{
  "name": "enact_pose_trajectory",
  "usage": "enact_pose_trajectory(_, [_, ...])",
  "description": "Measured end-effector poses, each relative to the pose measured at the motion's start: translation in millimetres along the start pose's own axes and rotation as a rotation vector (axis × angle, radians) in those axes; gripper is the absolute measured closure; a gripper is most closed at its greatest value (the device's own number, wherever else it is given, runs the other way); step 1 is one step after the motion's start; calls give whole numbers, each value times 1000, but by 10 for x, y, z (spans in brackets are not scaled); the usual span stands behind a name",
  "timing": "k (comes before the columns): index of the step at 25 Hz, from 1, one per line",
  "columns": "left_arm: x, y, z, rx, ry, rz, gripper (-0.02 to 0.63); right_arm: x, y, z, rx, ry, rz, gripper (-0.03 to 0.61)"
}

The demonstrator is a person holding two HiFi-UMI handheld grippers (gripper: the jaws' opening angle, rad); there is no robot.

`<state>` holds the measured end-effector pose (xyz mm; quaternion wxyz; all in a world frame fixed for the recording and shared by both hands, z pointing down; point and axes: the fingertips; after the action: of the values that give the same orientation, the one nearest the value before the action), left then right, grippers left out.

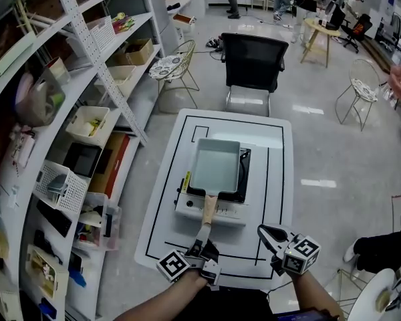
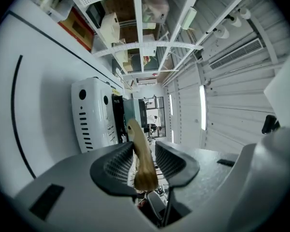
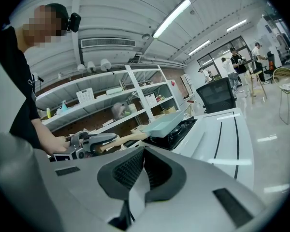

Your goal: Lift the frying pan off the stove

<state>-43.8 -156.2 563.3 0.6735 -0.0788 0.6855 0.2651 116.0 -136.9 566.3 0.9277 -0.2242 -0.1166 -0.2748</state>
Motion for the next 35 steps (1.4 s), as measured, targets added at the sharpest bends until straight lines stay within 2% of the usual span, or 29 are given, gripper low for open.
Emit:
enact_pose_trajectory(10, [-89, -5, -54, 97, 33, 8, 503, 23, 27, -4, -7, 9, -12, 554])
enact_pose_trajectory(35, [-11, 88, -130, 55, 2, 43, 502, 119, -7, 40, -19, 10, 17, 554])
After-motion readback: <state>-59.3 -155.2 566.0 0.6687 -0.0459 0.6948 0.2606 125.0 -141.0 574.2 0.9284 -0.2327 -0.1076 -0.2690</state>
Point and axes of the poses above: the fingertips, and each gripper's own axes: y backward along the fingers, x to its right, z out of its underside, and after that the axes turned 15 degrees about z, right-handed
